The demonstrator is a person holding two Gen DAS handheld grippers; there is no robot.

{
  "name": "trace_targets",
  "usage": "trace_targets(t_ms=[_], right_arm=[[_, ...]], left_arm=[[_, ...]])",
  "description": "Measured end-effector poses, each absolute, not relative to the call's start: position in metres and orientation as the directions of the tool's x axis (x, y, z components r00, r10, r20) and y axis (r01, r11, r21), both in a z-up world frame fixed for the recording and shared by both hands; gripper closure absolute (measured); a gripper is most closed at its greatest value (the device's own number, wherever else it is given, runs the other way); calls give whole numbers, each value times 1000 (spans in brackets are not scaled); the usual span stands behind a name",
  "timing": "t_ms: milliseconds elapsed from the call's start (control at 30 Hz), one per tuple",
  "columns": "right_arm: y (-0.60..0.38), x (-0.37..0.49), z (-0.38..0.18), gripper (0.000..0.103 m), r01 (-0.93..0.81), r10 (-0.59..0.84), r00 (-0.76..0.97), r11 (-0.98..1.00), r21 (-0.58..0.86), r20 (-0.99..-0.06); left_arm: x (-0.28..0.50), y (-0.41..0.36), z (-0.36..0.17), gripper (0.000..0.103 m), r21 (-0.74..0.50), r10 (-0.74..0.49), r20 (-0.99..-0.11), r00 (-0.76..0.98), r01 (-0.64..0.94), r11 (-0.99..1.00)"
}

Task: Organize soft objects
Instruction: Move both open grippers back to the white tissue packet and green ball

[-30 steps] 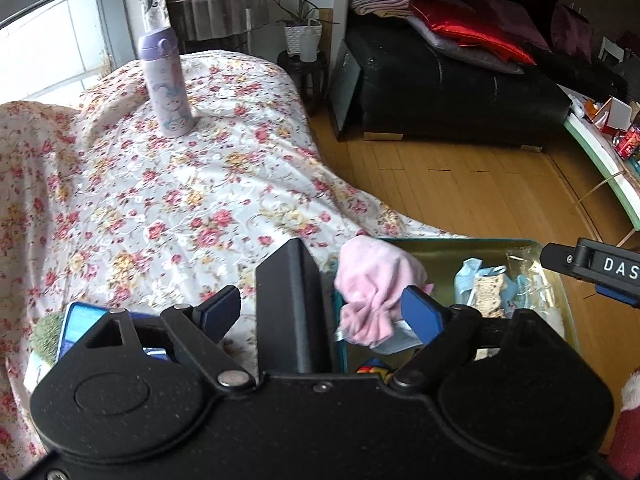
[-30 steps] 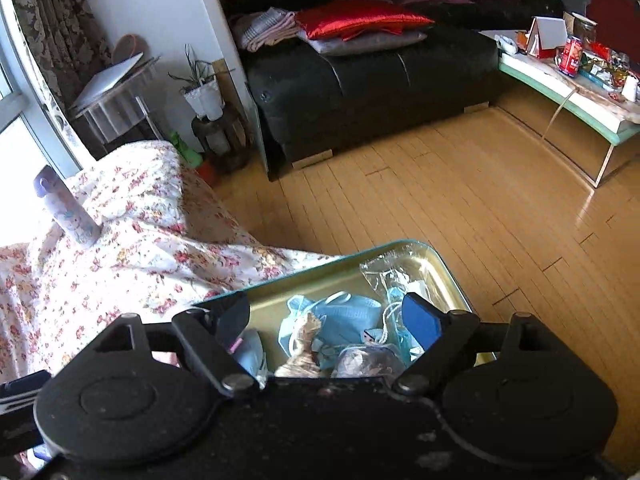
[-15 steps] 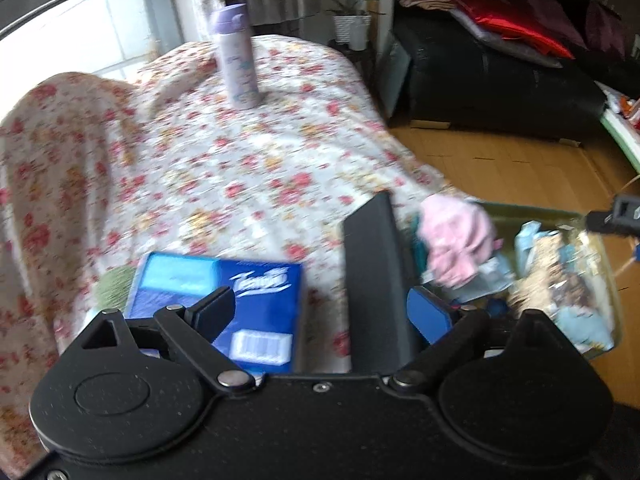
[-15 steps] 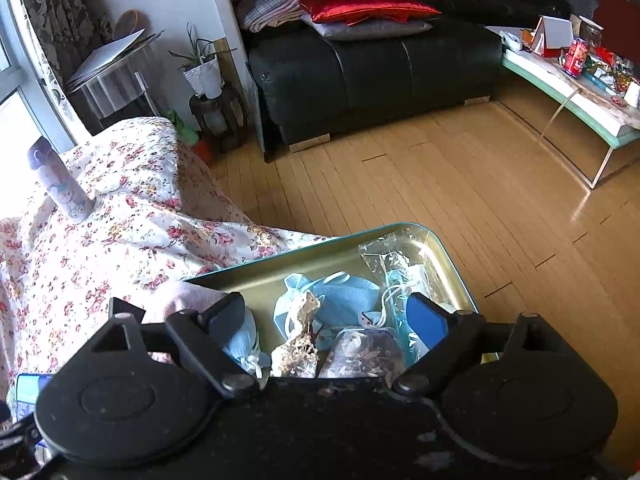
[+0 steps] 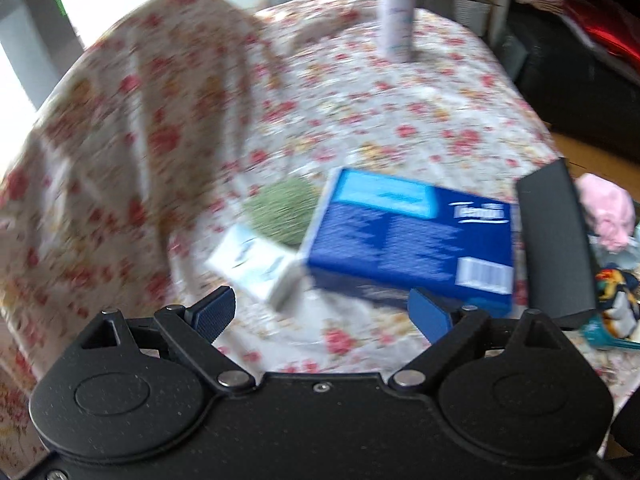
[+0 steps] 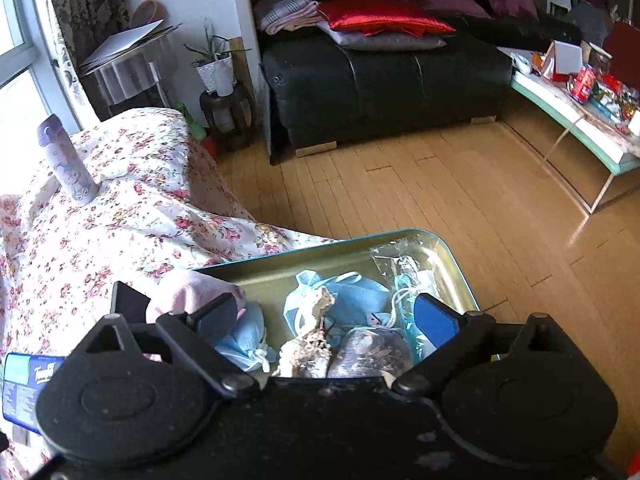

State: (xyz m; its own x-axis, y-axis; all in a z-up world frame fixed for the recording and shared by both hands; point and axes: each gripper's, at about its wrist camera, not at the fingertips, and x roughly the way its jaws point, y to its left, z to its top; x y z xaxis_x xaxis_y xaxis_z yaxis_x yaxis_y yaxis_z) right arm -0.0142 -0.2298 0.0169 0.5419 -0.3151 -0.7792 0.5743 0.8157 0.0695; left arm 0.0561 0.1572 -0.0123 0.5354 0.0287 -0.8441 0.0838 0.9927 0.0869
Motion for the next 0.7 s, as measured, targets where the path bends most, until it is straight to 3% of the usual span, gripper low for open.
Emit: trace_targets(t_ms=[333, 700], right_arm=[[-196, -9, 12, 6, 508, -298, 571, 860, 44, -765], [-147, -19, 12, 6, 408, -243, 639, 911, 54, -730]], left_arm=[[67, 212, -37, 12, 116, 119, -838, 533, -38, 992], [71, 237, -66, 12, 60, 101, -864, 493, -98, 993]])
